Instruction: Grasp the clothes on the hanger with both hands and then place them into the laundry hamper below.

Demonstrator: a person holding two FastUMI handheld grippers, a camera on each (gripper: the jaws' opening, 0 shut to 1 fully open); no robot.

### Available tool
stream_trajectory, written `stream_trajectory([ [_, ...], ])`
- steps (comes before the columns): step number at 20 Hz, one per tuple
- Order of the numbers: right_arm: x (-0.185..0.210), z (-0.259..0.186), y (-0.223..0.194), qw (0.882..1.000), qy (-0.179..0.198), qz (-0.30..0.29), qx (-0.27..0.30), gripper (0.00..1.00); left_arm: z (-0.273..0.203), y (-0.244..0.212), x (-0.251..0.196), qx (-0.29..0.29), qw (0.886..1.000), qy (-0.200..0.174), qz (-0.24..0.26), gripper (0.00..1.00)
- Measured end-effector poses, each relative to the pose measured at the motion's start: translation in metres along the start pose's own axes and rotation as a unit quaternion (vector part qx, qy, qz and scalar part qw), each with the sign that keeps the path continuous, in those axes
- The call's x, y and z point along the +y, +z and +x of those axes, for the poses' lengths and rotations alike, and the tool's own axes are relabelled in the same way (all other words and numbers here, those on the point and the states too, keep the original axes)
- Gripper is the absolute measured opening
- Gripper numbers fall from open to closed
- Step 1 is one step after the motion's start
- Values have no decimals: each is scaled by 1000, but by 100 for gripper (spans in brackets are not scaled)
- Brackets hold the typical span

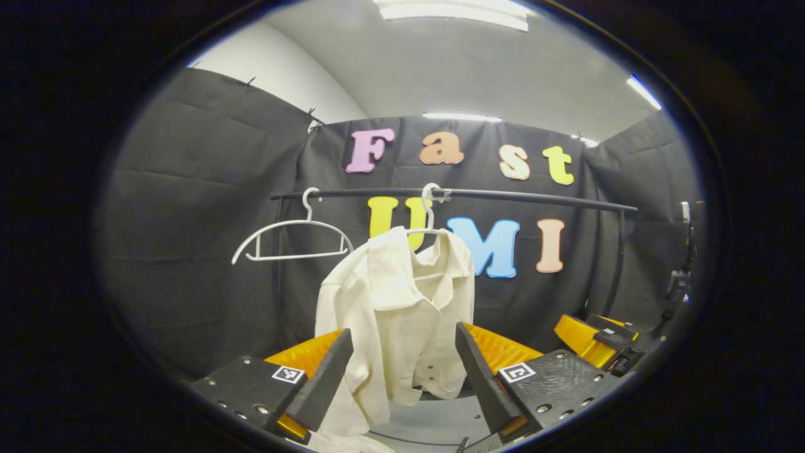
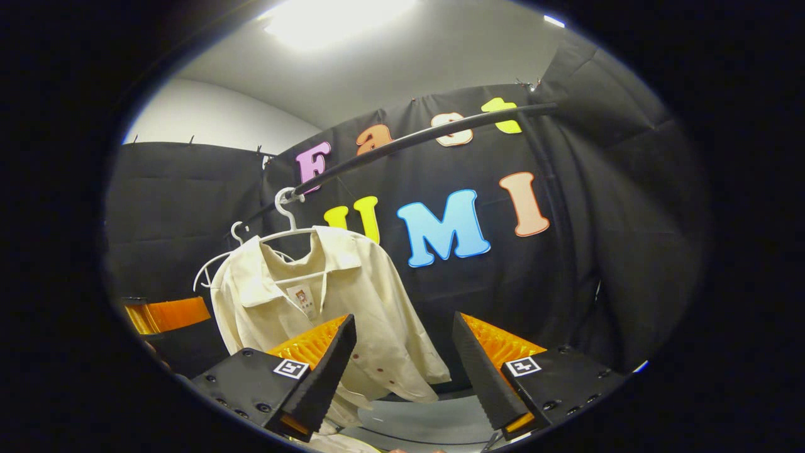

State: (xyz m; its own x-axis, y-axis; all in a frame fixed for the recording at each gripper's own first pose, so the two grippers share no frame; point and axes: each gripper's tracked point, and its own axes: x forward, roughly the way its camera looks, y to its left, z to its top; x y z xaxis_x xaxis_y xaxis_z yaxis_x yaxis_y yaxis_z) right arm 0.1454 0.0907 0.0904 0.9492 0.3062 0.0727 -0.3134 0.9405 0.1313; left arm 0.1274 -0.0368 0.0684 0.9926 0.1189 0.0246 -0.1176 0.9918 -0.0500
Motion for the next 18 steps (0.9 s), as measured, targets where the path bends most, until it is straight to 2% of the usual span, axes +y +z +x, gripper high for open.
stream_trajectory([
  [4, 23, 45, 5, 999, 36, 3, -2, 92, 27, 0, -3, 13, 1000, 4, -1, 96],
  [5, 30, 57, 3, 999, 44, 9, 2, 92, 31, 0, -3, 15, 1000, 6, -2, 96],
  [6, 36, 69, 2, 998, 53, 17, 7, 97, 35, 1, -1, 15, 1000, 8, -2, 95],
  [13, 64, 139, -15, 993, 100, 49, 45, 98, 77, 7, -2, 14, 999, 34, -1, 95],
  [16, 69, 157, -15, 991, 117, 39, 47, 98, 98, -1, 0, 35, 998, 55, -14, 95],
  [18, 76, 169, -16, 990, 129, 29, 52, 98, 112, -11, -4, 59, 996, 55, -39, 96],
])
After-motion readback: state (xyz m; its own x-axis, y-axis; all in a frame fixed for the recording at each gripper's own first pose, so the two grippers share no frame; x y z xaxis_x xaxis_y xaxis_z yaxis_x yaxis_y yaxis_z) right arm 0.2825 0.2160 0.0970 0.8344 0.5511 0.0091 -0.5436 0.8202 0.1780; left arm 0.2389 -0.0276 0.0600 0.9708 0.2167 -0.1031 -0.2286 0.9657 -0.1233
